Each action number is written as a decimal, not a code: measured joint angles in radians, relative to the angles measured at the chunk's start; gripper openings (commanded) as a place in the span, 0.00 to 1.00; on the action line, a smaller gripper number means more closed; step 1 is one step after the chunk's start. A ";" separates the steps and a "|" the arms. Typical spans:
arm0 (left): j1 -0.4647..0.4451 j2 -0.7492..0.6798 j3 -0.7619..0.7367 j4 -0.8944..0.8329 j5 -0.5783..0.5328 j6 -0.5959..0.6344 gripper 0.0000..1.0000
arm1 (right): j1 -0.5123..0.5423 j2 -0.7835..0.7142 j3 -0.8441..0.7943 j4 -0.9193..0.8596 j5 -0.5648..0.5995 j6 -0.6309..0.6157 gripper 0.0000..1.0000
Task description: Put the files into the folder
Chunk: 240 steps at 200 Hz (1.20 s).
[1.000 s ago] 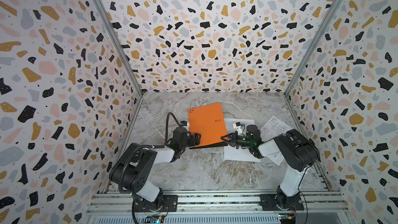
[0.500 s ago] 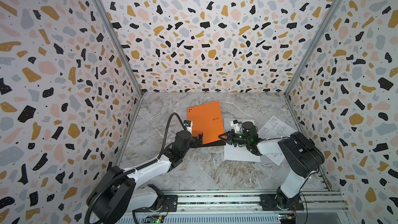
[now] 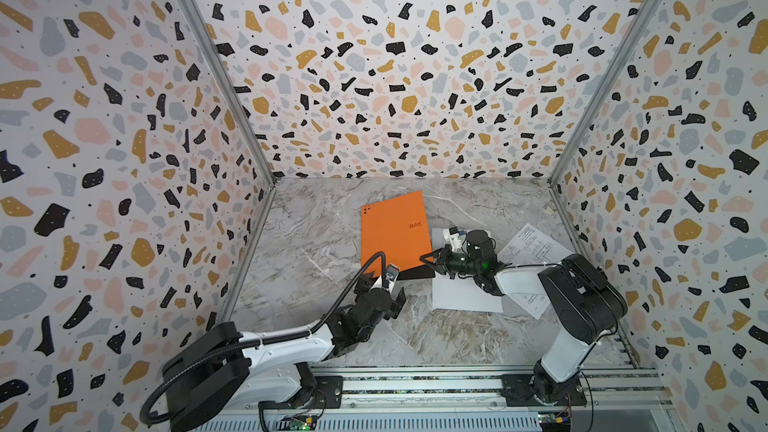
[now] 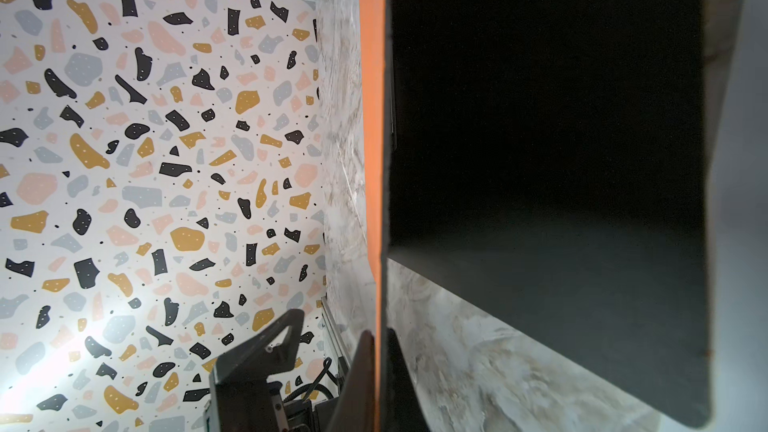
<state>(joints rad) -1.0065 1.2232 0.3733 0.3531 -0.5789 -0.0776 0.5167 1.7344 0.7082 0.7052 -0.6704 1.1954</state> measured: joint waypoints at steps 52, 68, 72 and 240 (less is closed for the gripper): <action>-0.087 0.156 0.097 0.024 -0.127 0.126 0.87 | -0.005 -0.027 0.000 -0.030 -0.008 0.011 0.07; -0.087 0.168 0.100 0.039 -0.146 0.149 0.86 | -0.007 -0.035 0.000 -0.033 -0.014 0.018 0.07; -0.088 0.171 0.100 0.042 -0.150 0.153 0.86 | -0.007 -0.039 0.000 -0.033 -0.016 0.021 0.07; -0.087 0.403 0.196 0.226 -0.341 0.238 0.49 | -0.009 -0.098 -0.006 -0.002 -0.049 0.111 0.09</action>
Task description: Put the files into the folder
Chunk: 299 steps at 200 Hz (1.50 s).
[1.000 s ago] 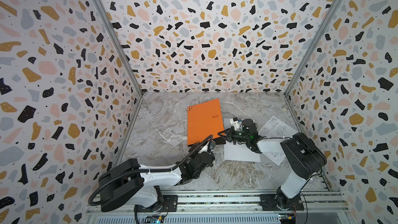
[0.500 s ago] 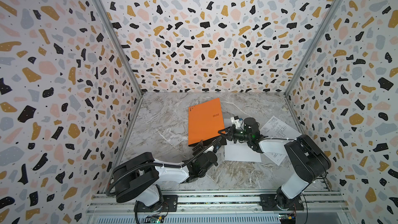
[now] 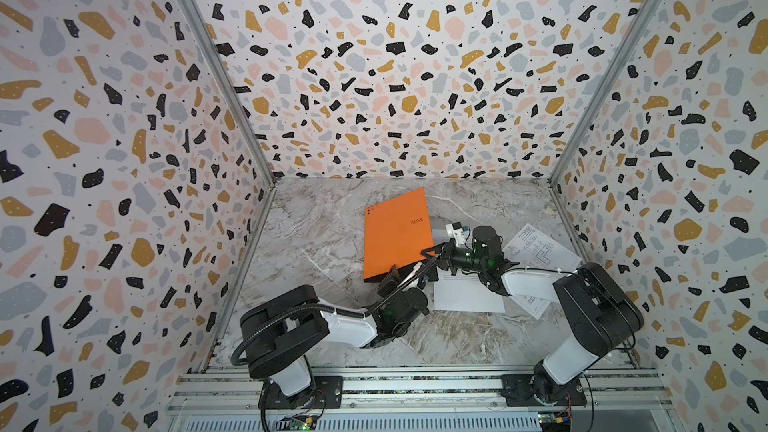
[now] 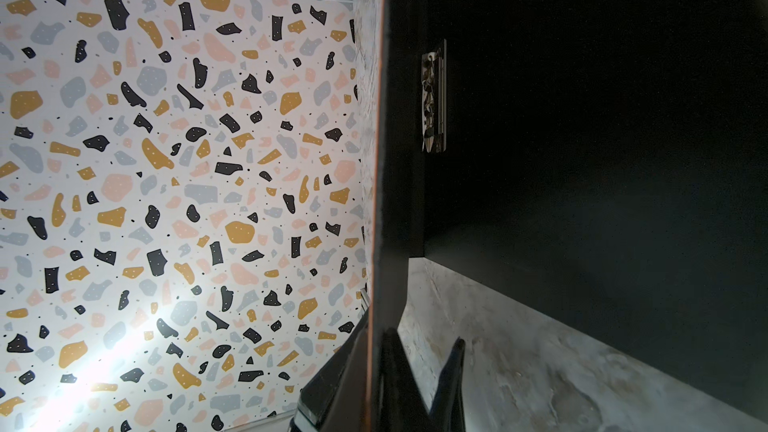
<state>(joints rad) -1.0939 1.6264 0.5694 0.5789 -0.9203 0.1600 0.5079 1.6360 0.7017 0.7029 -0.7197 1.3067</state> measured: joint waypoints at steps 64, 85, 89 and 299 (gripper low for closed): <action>0.016 0.041 0.000 0.060 -0.021 0.005 0.19 | 0.000 -0.016 -0.012 0.002 -0.003 0.012 0.10; 0.025 0.041 0.000 0.082 -0.020 0.008 0.07 | 0.000 -0.018 -0.013 0.003 -0.006 0.013 0.10; 0.027 0.041 0.000 0.082 -0.018 0.008 0.05 | 0.000 -0.018 -0.013 0.004 -0.006 0.013 0.10; 0.080 -0.118 -0.082 0.105 0.026 -0.037 0.00 | -0.019 -0.039 0.028 -0.111 0.108 -0.280 0.73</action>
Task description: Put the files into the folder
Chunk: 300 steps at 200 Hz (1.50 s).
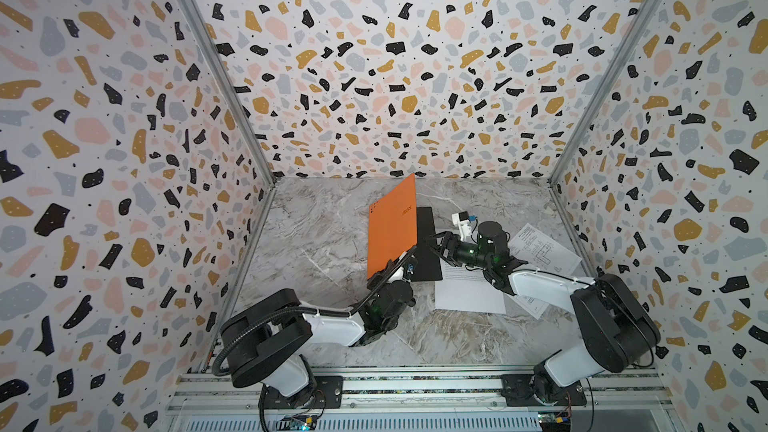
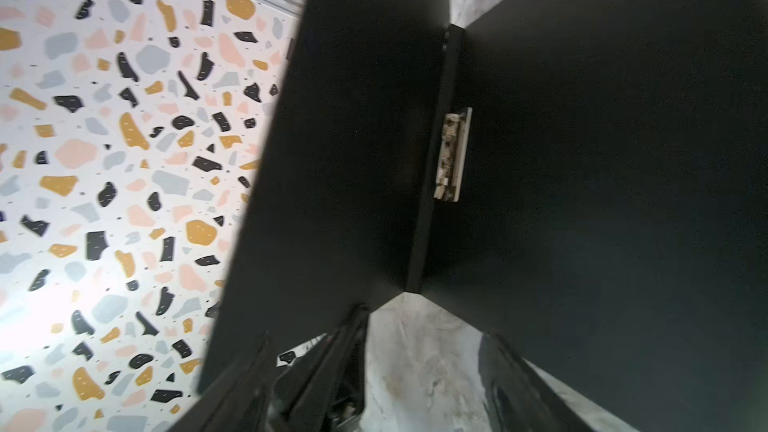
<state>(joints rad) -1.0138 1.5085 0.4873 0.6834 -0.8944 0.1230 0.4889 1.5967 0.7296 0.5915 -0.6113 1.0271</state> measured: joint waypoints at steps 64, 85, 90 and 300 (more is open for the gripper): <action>0.047 -0.111 -0.114 0.081 0.015 -0.103 0.00 | -0.002 0.245 0.116 -0.198 0.031 -0.100 0.70; 0.079 -0.146 -0.158 0.113 0.023 -0.153 0.00 | -0.002 0.272 0.171 -0.254 0.048 -0.136 0.67; 0.087 -0.156 -0.168 0.118 0.025 -0.166 0.00 | -0.002 0.279 0.183 -0.267 0.051 -0.143 0.66; 0.307 -0.431 -0.102 -0.379 -0.070 -0.701 0.99 | 0.002 0.309 0.255 -0.359 0.077 -0.224 0.63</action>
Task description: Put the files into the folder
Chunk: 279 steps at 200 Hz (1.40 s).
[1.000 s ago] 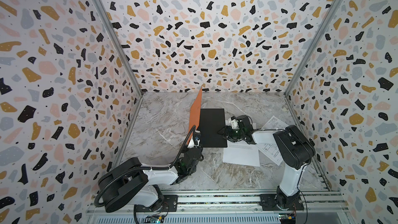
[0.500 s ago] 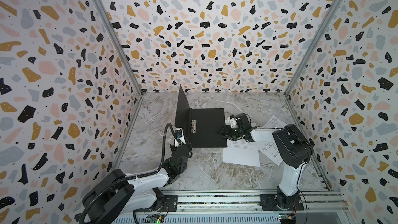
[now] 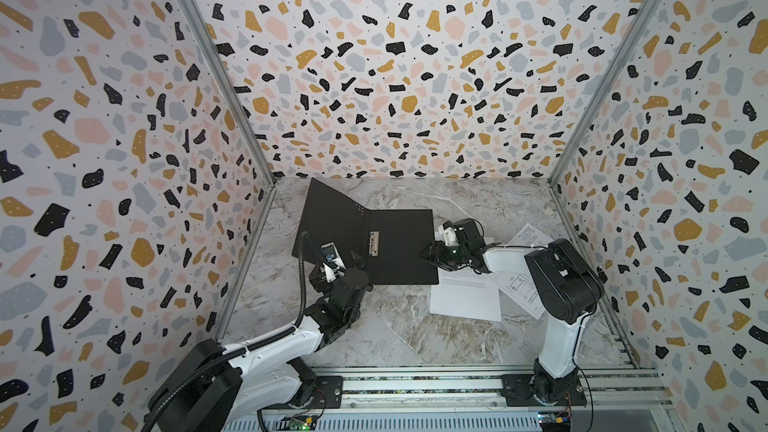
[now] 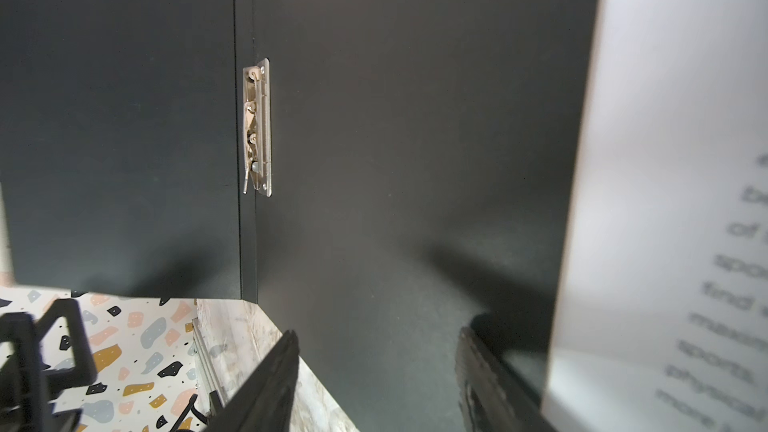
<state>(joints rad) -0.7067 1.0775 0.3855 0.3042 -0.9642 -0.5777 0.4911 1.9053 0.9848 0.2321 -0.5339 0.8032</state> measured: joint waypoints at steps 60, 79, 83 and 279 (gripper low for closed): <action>0.055 -0.053 0.131 -0.373 -0.027 -0.297 0.99 | 0.000 0.000 0.000 0.006 -0.003 -0.008 0.65; 0.056 -0.105 0.095 -0.355 0.016 -0.290 1.00 | 0.000 0.000 0.000 0.008 -0.008 -0.012 0.66; 0.057 -0.115 0.084 -0.344 0.026 -0.285 0.99 | 0.000 0.000 0.000 0.008 -0.010 -0.013 0.66; 0.312 0.523 0.412 -0.150 0.869 0.146 0.62 | -0.081 -0.227 -0.188 0.071 0.009 -0.130 0.70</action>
<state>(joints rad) -0.3950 1.6001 0.7979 0.1539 -0.0948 -0.4316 0.4103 1.6783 0.7963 0.3035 -0.5251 0.6735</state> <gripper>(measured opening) 0.668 0.703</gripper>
